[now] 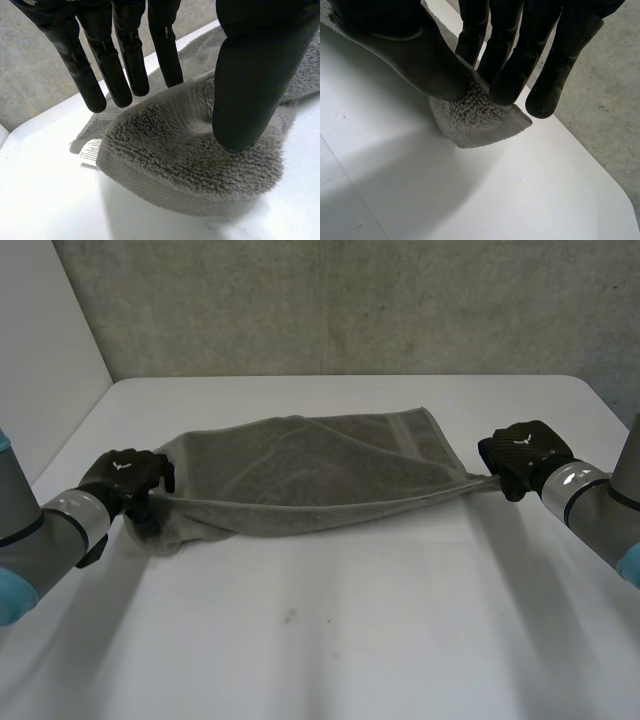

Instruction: Fold the towel.

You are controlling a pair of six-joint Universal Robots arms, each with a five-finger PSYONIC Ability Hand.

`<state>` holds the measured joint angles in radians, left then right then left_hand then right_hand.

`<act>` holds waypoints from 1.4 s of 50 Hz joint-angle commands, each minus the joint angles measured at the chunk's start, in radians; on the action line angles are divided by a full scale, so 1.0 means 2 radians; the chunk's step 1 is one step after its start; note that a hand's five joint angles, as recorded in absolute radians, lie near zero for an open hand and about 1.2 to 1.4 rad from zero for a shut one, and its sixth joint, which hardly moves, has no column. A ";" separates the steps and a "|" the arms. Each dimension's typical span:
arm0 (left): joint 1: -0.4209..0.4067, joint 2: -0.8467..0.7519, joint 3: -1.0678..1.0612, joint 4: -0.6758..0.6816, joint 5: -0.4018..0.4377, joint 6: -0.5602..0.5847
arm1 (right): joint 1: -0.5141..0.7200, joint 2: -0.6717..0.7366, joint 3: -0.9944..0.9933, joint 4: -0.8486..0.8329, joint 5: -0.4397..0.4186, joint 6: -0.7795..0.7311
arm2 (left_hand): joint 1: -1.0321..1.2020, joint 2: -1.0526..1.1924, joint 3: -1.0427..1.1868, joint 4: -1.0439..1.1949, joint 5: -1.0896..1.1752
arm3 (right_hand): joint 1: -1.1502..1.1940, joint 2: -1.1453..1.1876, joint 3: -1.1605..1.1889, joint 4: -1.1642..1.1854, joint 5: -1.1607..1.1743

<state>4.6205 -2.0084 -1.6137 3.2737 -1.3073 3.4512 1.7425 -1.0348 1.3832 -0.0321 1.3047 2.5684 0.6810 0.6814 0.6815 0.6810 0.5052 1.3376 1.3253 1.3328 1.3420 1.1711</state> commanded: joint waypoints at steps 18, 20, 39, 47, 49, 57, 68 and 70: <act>-0.001 -0.077 0.090 -0.055 -0.001 0.003 | 0.000 0.002 -0.001 -0.001 0.000 -0.002 | 0.349 0.349 0.349 0.349 0.350 | 0.029 0.036 0.032 0.027 0.025; -0.001 -0.073 0.094 -0.055 -0.002 0.003 | 0.000 0.001 -0.002 -0.001 0.000 -0.001 | 0.358 0.357 0.357 0.358 0.358 | 0.029 0.036 0.032 0.027 0.025; -0.021 0.191 0.092 -0.071 -0.055 0.003 | -0.022 -0.192 -0.077 0.093 -0.003 0.001 | 0.358 0.357 0.357 0.358 0.358 | 0.029 0.036 0.032 0.027 0.025; -0.019 0.295 0.132 -0.115 -0.057 0.003 | -0.041 -0.237 -0.210 0.227 -0.010 -0.002 | 0.358 0.357 0.357 0.358 0.358 | 0.029 0.036 0.032 0.027 0.025; -0.018 0.302 0.143 -0.127 -0.057 0.003 | -0.044 -0.237 -0.240 0.255 -0.011 -0.002 | 0.358 0.357 0.357 0.358 0.358 | 0.029 0.036 0.032 0.027 0.025; -0.020 0.257 0.181 -0.183 -0.057 0.003 | -0.046 -0.163 -0.317 0.347 -0.030 -0.022 | 0.358 0.357 0.357 0.358 0.358 | 0.029 0.036 0.032 0.027 0.025; -0.046 0.049 0.221 -0.190 -0.059 0.004 | -0.018 -0.023 -0.340 0.349 -0.008 -0.056 | 0.358 0.357 0.357 0.358 0.358 | 0.029 0.036 0.032 0.027 0.025; -0.051 0.015 0.246 -0.190 -0.059 0.005 | -0.009 0.004 -0.356 0.342 0.003 -0.056 | 0.358 0.357 0.357 0.358 0.358 | 0.029 0.036 0.032 0.027 0.025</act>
<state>4.5509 -1.7606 -1.2167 2.8908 -1.4235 3.4581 1.6784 -1.1765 0.7186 0.6806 1.2681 2.4613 1.1969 1.2175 1.2163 1.2176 1.0325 1.3376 1.3253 1.3400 1.3421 1.1712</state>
